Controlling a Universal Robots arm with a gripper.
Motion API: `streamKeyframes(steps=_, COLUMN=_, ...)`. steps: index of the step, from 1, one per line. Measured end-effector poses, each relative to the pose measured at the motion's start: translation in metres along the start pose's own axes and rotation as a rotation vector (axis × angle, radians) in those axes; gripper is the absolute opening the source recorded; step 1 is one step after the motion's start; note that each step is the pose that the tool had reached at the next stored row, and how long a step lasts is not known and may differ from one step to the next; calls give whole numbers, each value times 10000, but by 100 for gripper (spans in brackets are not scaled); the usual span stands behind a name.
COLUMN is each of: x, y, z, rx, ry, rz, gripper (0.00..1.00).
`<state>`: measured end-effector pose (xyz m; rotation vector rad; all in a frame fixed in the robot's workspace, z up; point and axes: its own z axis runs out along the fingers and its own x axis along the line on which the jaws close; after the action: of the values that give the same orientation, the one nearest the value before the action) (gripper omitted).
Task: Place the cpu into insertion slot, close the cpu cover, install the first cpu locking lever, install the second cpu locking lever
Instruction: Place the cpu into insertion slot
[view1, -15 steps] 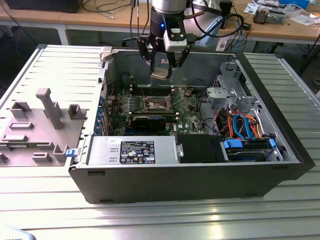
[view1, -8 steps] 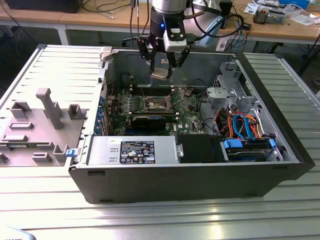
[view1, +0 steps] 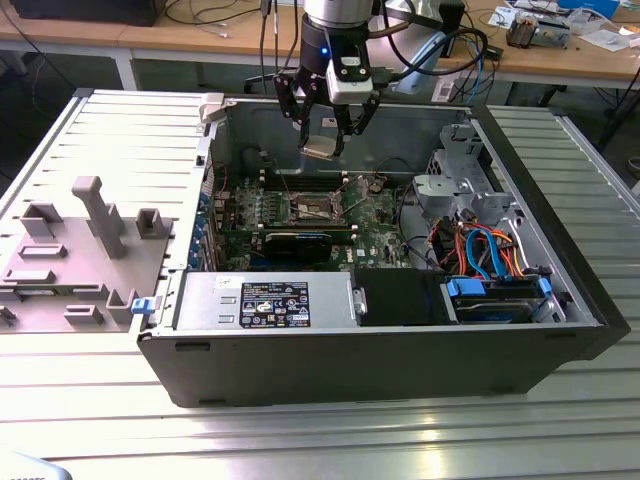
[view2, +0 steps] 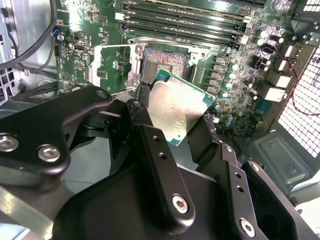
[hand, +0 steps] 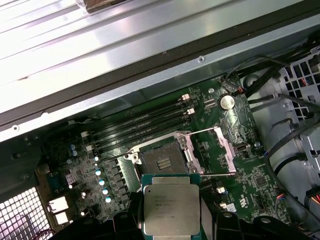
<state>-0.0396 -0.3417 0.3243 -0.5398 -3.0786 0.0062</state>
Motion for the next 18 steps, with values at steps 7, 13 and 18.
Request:
streamKeyframes(steps=7, x=0, y=0, z=0, rx=-1, ry=0, rz=55, gripper=55)
streamKeyframes(steps=13, x=0, y=0, z=1, rx=-2, ry=1, rz=104, gripper=55)
streamKeyframes(steps=18, x=0, y=0, z=1, rx=-2, ry=1, rz=143, gripper=55)
